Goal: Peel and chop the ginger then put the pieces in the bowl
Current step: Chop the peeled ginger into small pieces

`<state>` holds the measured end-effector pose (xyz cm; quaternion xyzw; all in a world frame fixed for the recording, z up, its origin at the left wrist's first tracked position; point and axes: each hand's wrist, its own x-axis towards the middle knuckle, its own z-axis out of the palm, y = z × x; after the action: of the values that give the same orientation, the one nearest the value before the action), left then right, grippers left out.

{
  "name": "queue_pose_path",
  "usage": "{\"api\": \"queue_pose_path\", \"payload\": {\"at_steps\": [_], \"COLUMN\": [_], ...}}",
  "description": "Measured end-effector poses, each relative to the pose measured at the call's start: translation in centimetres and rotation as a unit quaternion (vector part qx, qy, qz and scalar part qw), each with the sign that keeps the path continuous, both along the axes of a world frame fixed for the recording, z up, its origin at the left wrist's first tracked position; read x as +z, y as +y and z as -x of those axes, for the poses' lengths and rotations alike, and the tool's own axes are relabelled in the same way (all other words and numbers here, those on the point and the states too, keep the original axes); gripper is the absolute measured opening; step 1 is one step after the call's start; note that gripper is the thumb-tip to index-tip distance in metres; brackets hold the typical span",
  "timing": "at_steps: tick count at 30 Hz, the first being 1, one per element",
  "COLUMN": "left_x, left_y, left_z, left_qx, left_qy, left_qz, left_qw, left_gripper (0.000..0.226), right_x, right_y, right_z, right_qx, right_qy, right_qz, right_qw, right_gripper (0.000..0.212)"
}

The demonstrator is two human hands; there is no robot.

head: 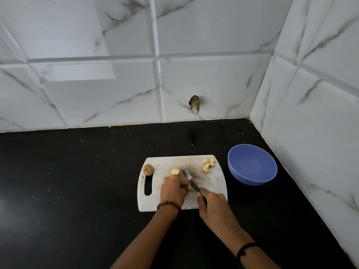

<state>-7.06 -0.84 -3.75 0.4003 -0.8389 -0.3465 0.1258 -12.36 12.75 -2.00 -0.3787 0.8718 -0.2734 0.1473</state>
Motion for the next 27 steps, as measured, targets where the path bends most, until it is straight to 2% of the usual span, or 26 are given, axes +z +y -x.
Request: {"api": "queue_pose_path", "payload": {"at_steps": [8, 22, 27], "left_x": [-0.1, -0.3, -0.4], "left_y": [0.2, 0.6, 0.4], "left_z": [0.1, -0.2, -0.1], "left_qx": [-0.003, -0.002, -0.002], "left_qy": [-0.012, 0.009, 0.001], "left_qz": [0.011, 0.03, 0.03], "left_qw": [1.0, 1.0, 1.0], "left_gripper": [0.007, 0.007, 0.007], "right_x": [-0.3, -0.4, -0.5], "right_y": [-0.3, 0.8, 0.5], "right_z": [0.1, 0.2, 0.3], "right_qx": [0.001, 0.015, 0.019], "right_qy": [0.016, 0.001, 0.008], "right_qz": [-0.018, 0.026, 0.011], "right_qw": [1.0, 1.0, 1.0], "right_gripper": [0.03, 0.03, 0.031]}}
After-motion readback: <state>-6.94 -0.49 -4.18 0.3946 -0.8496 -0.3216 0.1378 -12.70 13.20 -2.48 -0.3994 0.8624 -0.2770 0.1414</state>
